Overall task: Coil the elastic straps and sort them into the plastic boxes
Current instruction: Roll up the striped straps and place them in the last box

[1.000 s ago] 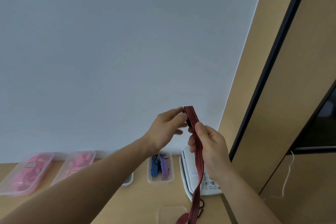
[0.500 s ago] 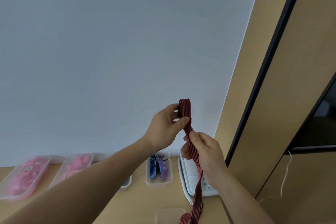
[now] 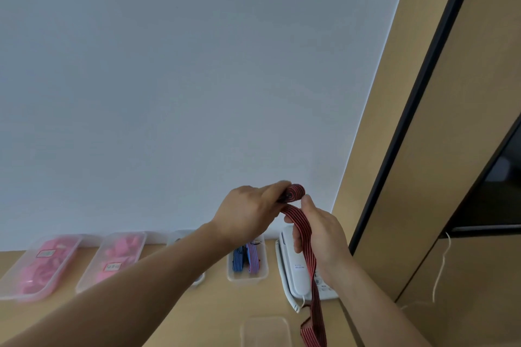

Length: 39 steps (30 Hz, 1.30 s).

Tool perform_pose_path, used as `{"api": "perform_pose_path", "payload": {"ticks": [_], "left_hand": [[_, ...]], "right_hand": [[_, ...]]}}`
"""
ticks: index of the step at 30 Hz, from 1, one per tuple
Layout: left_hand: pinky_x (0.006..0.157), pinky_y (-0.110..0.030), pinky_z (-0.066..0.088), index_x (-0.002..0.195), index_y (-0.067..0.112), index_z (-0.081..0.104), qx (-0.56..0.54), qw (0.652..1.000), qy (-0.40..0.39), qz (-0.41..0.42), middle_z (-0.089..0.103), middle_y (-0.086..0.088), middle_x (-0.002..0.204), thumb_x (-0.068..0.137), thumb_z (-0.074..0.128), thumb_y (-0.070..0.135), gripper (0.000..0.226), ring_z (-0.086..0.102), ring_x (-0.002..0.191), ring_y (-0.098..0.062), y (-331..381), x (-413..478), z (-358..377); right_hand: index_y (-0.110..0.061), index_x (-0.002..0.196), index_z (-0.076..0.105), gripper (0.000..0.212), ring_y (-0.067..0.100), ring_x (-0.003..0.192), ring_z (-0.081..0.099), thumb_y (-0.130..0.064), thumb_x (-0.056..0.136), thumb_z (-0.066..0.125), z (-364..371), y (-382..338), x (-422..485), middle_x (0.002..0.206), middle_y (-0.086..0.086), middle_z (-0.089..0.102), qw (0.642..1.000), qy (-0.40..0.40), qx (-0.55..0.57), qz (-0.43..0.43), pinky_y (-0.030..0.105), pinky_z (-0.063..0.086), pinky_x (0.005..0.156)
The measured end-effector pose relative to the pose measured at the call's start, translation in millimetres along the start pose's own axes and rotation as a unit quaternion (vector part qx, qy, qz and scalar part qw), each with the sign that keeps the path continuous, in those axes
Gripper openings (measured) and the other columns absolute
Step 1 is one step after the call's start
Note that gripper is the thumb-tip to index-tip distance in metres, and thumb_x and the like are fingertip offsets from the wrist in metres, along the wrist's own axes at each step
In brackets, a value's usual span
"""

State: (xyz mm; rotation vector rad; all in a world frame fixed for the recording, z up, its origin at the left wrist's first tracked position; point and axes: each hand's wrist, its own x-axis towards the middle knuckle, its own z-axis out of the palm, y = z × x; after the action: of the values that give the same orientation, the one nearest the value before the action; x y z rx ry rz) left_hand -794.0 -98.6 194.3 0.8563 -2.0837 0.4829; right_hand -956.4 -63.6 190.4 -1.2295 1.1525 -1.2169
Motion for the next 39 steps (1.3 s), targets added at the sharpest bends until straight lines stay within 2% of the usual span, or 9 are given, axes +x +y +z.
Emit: {"api": "perform_pose_path", "payload": {"ticks": [6,8,10,14,17,21,26,32,39], "left_hand": [[0.068,-0.032,0.058,0.121,0.005,0.069,0.024,0.993,0.005,0.114,0.07,-0.01,0.122,0.077,0.075,-0.005,0.045,0.073,0.087,-0.027,-13.5,-6.8,4.9],[0.074,-0.026,0.057,0.125,0.01,0.068,-0.025,0.998,-0.013,0.05,0.068,-0.008,0.127,0.078,0.074,-0.004,0.049,0.073,0.093,-0.023,-9.3,-5.1,3.7],[0.081,-0.014,0.052,0.139,0.02,0.056,-0.17,0.974,-0.061,-0.135,0.063,-0.001,0.135,0.086,0.065,0.002,0.057,0.069,0.104,-0.014,-1.1,-0.5,0.5],[0.09,-0.036,0.055,0.133,0.013,0.058,-0.503,0.694,-0.186,-0.481,0.074,-0.003,0.112,0.089,0.058,0.041,0.052,0.068,0.108,-0.023,5.7,11.9,-7.5],[0.094,-0.045,0.052,0.107,0.015,0.073,-0.587,0.626,-0.196,-0.475,0.074,-0.008,0.108,0.089,0.051,0.056,0.05,0.069,0.104,-0.024,8.1,10.9,-9.1],[0.095,-0.043,0.052,0.109,0.011,0.071,-0.607,0.645,-0.148,-0.441,0.072,-0.011,0.117,0.091,0.061,0.04,0.036,0.067,0.106,-0.028,10.2,15.3,-11.9],[0.079,-0.031,0.051,0.112,0.016,0.068,-0.524,0.732,-0.134,-0.415,0.075,-0.013,0.101,0.095,0.062,0.033,0.025,0.071,0.084,-0.021,11.7,21.9,-17.3],[0.074,-0.034,0.051,0.114,0.021,0.067,-0.511,0.744,-0.091,-0.42,0.077,-0.006,0.096,0.097,0.062,0.023,0.018,0.074,0.087,-0.027,7.0,24.1,-17.6],[0.072,-0.005,0.042,0.131,0.033,0.059,-0.323,0.899,-0.108,-0.277,0.069,0.028,0.095,0.095,0.065,0.023,0.038,0.064,0.07,0.008,10.2,14.2,-7.1]], "right_hand": [[0.002,0.084,0.069,0.067,0.018,0.044,0.047,-0.061,0.086,0.049,-0.1,-0.8,-3.6,0.052,0.01,0.054,0.999,-0.019,0.047,-0.005,0.021,0.04,0.046],[0.0,0.084,0.07,0.063,0.018,0.046,0.046,-0.06,0.086,0.049,-0.8,-0.9,-4.0,0.054,0.01,0.054,0.999,-0.013,0.046,-0.023,0.023,0.04,0.049],[-0.002,0.084,0.069,0.061,0.018,0.047,0.046,-0.059,0.086,0.049,-1.1,-2.7,-4.0,0.055,0.008,0.054,0.998,-0.002,0.044,-0.044,0.024,0.039,0.051],[0.004,0.075,0.059,0.061,0.014,0.047,0.049,-0.055,0.087,0.048,-0.9,-6.2,-5.5,0.053,0.003,0.054,0.995,0.009,0.037,-0.091,0.02,0.042,0.047],[-0.001,0.073,0.059,0.052,0.013,0.048,0.052,-0.05,0.088,0.049,0.2,-3.2,-8.2,0.055,0.003,0.056,0.995,-0.018,0.01,-0.1,0.02,0.045,0.049],[-0.001,0.075,0.06,0.051,0.015,0.048,0.054,-0.049,0.087,0.05,0.6,2.9,-9.0,0.056,0.006,0.058,0.996,-0.022,-0.002,-0.087,0.021,0.046,0.049],[0.0,0.086,0.067,0.04,0.017,0.05,0.057,-0.035,0.098,0.053,-4.5,11.9,-5.8,0.056,0.007,0.06,0.999,-0.008,0.003,-0.049,0.025,0.047,0.049],[-0.001,0.091,0.068,0.024,0.023,0.062,0.066,-0.018,0.1,0.054,-10.1,16.0,-3.6,0.066,0.009,0.067,1.0,-0.024,0.019,-0.004,0.03,0.048,0.056],[0.001,0.086,0.067,0.045,0.016,0.049,0.056,-0.037,0.101,0.049,-7.2,7.6,-4.5,0.061,0.006,0.06,1.0,0.003,0.027,0.002,0.023,0.046,0.047]]}}
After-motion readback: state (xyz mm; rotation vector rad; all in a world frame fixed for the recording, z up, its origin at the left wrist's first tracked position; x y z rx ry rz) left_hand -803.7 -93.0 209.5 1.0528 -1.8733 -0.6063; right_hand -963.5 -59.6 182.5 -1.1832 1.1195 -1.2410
